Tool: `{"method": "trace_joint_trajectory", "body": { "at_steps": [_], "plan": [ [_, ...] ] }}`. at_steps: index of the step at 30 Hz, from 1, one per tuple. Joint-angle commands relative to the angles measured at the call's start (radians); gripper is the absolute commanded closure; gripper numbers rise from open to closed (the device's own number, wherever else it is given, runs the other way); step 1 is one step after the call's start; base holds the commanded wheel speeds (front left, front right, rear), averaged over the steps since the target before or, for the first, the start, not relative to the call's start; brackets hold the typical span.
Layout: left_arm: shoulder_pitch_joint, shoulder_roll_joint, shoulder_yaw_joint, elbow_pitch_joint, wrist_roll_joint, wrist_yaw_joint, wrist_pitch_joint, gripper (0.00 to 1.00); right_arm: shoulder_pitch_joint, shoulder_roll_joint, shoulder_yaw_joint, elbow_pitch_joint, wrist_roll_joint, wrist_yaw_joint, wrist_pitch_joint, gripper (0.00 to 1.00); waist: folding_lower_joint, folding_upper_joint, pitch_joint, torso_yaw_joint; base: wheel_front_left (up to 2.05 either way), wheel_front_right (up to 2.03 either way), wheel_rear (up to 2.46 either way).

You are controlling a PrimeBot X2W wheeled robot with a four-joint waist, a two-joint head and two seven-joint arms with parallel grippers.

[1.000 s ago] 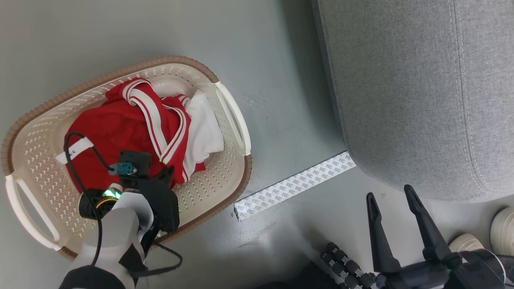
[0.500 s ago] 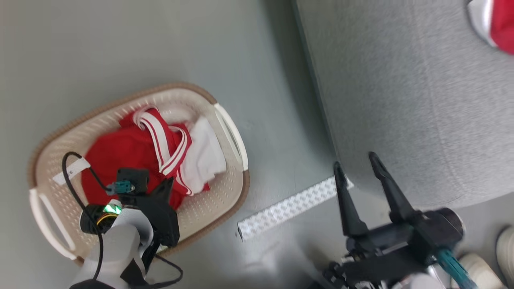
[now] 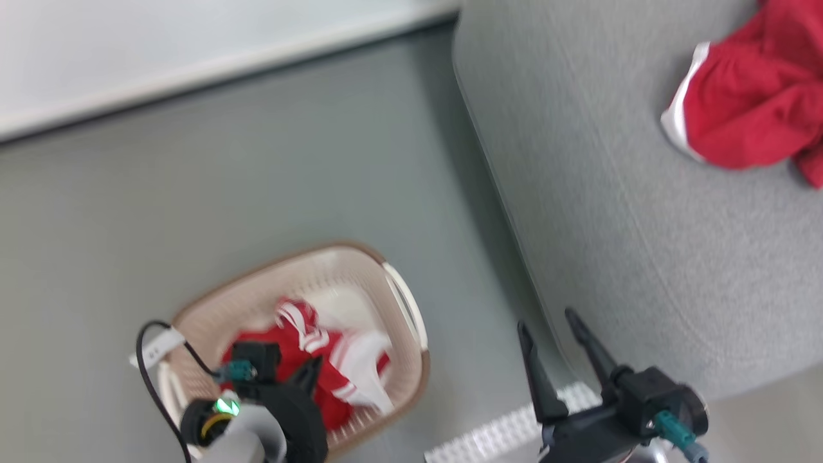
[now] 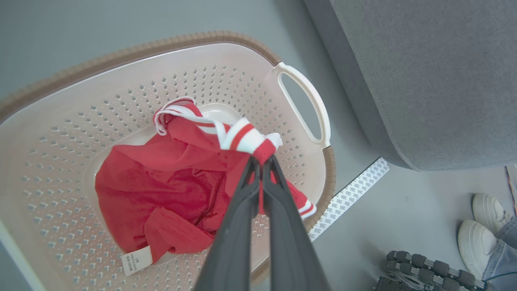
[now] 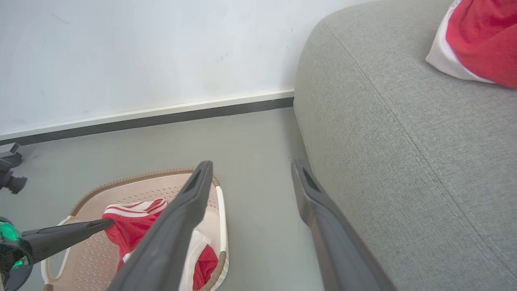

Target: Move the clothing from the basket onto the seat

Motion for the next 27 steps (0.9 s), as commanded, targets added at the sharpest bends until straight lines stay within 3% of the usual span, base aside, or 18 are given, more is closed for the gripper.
{"method": "trace_joint_trajectory", "body": {
  "at_steps": [1,8,13,20,27],
  "plan": [
    [0.033,-0.001,-0.009,-0.010,-0.008,0.004,0.000,1.00,0.020,-0.003,0.001,0.010,0.011,0.000,0.003,0.00,0.0002,0.0001,-0.247,0.124,0.00,0.00,0.00],
    [0.103,-0.001,-0.059,-0.149,-0.047,0.062,-0.014,1.00,0.099,-0.001,0.008,0.044,0.032,0.000,0.031,0.00,0.0002,0.0001,-0.416,0.209,0.00,0.00,0.00],
    [0.066,0.009,-0.054,-0.256,-0.032,0.101,-0.022,1.00,0.135,0.000,-0.005,0.032,0.027,0.000,0.053,0.00,0.0002,0.0001,-0.468,0.255,0.00,0.00,0.00],
    [-0.004,0.055,-0.037,-0.427,-0.022,0.141,0.021,1.00,0.150,0.001,-0.005,0.008,0.026,0.000,0.084,0.00,0.0002,0.0001,-0.516,0.273,0.00,0.00,0.00],
    [-0.051,0.103,-0.010,-0.552,-0.042,0.146,0.079,1.00,0.149,0.001,0.008,-0.002,0.027,0.000,0.105,0.00,0.0002,0.0001,-0.529,0.268,0.00,0.00,0.00]
  ]
}}
